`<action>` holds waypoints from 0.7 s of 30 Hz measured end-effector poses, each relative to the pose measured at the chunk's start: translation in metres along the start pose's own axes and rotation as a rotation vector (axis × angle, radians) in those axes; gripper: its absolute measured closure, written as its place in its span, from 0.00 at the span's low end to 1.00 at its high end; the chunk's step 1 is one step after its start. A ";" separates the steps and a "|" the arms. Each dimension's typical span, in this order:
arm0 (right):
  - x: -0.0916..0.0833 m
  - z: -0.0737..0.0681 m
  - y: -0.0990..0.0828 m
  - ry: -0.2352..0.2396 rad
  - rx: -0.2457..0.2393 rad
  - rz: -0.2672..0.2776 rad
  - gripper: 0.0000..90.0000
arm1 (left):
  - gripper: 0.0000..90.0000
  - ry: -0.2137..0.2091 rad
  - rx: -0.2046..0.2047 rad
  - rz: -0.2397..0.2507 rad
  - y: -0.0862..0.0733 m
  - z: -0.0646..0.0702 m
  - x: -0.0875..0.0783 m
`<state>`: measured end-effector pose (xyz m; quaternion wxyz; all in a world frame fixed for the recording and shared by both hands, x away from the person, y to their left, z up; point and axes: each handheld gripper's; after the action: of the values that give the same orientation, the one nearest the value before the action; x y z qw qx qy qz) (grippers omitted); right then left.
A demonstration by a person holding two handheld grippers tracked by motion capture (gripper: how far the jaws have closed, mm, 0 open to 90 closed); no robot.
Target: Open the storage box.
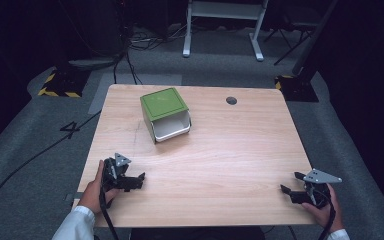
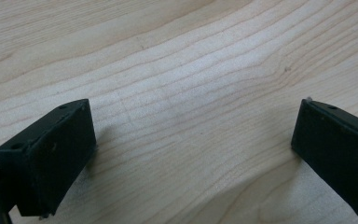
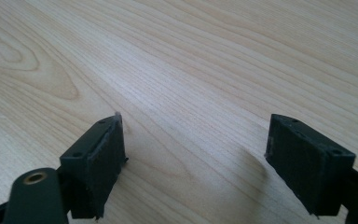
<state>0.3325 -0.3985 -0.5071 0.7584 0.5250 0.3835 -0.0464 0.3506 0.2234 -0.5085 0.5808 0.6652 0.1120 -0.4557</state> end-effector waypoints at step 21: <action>0.000 0.000 0.000 0.000 0.001 0.000 0.22 | 0.24 -0.090 0.234 -0.028 0.022 -0.002 0.005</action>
<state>0.3329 -0.3985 -0.5071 0.7581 0.5254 0.3835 -0.0468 0.3689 0.2168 -0.4974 0.4971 0.7057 0.0410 -0.5031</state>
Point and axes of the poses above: each handheld gripper's, and its own axes: x roughly forward along the jaws, y roughly out of its top, z roughly to its right, and after that the axes turned 6 degrees about -y, right-handed
